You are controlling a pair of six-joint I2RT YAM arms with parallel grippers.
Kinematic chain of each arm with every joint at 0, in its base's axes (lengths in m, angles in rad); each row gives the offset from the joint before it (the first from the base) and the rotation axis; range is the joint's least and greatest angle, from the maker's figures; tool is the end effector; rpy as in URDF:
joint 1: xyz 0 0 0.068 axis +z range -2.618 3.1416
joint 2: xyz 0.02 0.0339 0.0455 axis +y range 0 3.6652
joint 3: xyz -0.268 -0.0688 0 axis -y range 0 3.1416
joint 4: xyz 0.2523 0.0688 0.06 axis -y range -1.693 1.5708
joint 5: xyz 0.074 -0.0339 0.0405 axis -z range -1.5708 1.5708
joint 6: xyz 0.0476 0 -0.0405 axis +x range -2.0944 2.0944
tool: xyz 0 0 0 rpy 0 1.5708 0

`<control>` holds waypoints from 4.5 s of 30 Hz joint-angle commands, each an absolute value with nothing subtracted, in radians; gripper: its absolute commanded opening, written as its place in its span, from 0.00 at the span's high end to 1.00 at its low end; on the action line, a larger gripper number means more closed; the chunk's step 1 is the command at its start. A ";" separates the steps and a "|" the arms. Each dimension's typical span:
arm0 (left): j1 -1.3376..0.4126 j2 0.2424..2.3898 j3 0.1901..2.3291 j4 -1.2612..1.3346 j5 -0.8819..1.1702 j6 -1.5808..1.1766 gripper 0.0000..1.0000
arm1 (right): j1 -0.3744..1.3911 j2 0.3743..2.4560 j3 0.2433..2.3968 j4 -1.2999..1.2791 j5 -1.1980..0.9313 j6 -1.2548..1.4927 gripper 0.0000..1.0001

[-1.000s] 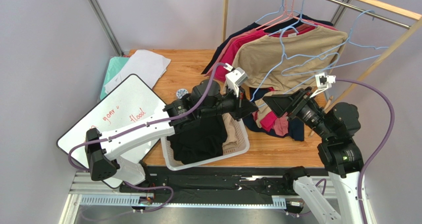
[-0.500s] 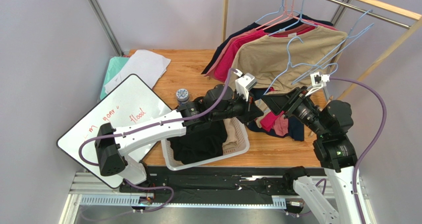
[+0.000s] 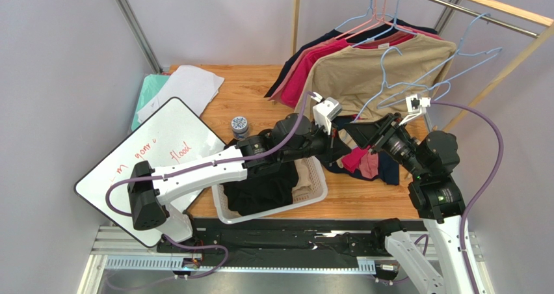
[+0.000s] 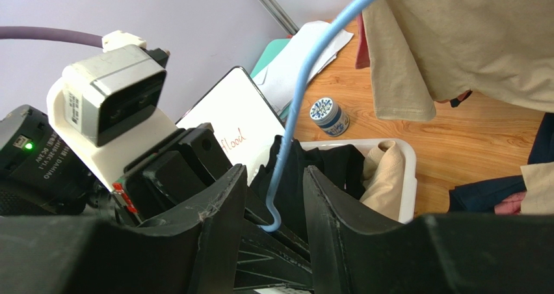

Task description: Remove the t-shirt from the hanger

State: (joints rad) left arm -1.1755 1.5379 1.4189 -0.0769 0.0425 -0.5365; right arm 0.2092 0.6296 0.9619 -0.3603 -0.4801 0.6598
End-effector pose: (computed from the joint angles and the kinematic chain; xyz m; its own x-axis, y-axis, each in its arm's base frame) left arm 0.1476 -0.3589 0.3873 -0.5439 -0.0226 -0.8388 0.7680 0.3894 -0.5085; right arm 0.1309 0.0503 0.4071 -0.4114 0.4684 -0.7819 -0.4856 0.6133 0.6229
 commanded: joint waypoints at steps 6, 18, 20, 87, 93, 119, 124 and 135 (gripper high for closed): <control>-1.195 1.554 1.470 -0.023 0.020 -0.558 1.00 | 0.213 0.612 0.930 -0.279 -0.454 0.696 1.00; -1.195 1.442 1.347 -0.038 -0.083 -0.551 0.45 | 0.213 0.580 0.879 -0.219 -0.382 0.640 1.00; -1.195 1.396 1.307 -0.043 -0.098 -0.546 0.39 | 0.212 0.572 0.861 -0.203 -0.364 0.605 1.00; -1.195 1.055 0.989 -0.215 -0.184 -0.574 0.39 | -0.534 1.069 0.992 0.635 -0.920 1.003 1.00; -1.197 1.058 0.991 -0.221 -0.184 -0.574 0.39 | -0.558 1.115 1.000 0.681 -0.937 1.048 1.00; -1.195 1.066 0.989 -0.203 -0.164 -0.577 0.39 | -0.600 1.109 1.011 0.422 -0.950 1.230 1.00; -1.195 1.054 0.980 -0.199 -0.161 -0.580 0.39 | -0.600 1.086 1.028 0.276 -0.946 1.164 1.00; -1.197 1.040 0.962 -0.177 -0.141 -0.575 0.39 | -0.525 0.976 1.254 -0.479 -0.647 0.659 0.27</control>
